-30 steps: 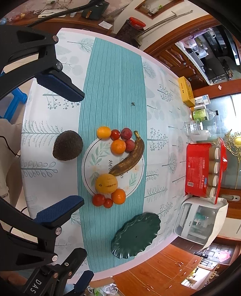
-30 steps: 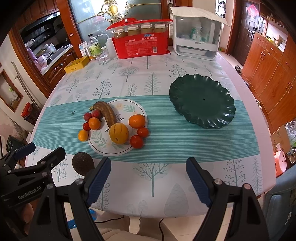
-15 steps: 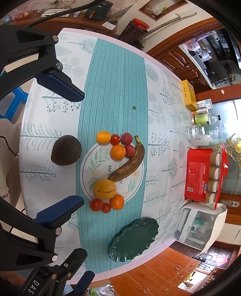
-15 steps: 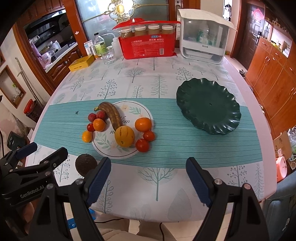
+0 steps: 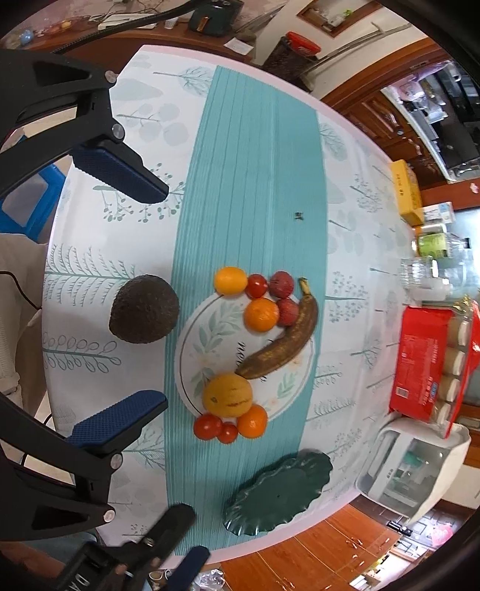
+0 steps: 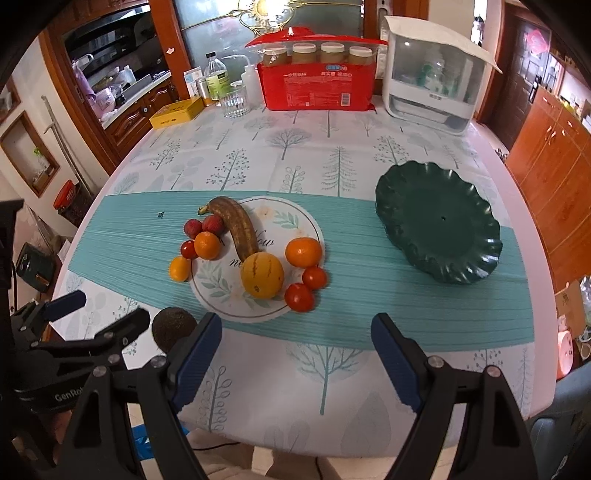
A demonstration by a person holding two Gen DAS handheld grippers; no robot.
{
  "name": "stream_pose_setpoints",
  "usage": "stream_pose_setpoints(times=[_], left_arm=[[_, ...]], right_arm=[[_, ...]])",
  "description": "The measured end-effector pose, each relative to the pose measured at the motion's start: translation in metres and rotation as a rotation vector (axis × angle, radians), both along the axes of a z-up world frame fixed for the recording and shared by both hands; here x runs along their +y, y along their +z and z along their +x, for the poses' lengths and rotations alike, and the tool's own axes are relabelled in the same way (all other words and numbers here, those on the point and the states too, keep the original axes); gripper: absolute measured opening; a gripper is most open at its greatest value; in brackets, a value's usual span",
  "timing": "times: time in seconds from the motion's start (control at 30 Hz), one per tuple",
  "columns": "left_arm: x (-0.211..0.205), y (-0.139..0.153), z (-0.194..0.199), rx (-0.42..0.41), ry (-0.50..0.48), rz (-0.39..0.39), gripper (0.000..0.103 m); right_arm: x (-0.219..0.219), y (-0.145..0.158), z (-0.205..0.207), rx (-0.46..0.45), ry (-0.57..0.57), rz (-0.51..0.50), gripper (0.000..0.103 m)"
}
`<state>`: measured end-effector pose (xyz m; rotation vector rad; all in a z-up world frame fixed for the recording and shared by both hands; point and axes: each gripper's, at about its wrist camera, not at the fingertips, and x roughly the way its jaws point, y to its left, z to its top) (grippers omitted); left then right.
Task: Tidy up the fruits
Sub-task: 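Grasp the avocado with the left gripper while the right gripper grasps the yellow melon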
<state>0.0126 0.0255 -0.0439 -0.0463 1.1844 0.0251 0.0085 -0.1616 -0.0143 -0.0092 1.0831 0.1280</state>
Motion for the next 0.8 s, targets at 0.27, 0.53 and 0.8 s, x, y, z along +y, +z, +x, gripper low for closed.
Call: stream_pose_setpoints(times=[0.27,0.53,0.8], left_arm=[[0.013,-0.031,0.006,0.077,0.041,-0.042,0.101],[0.032,-0.069,0.004,0.173,0.103,-0.123,0.101],[0.031,-0.090,0.005,0.204,0.108,-0.161,0.101]], right_arm=[[0.004,-0.021,0.021,-0.009,0.027,0.004,0.084],[0.022,-0.058,0.044,0.044,0.088,0.029,0.084],[0.042,-0.086,0.067,0.066,0.142,0.014,0.084]])
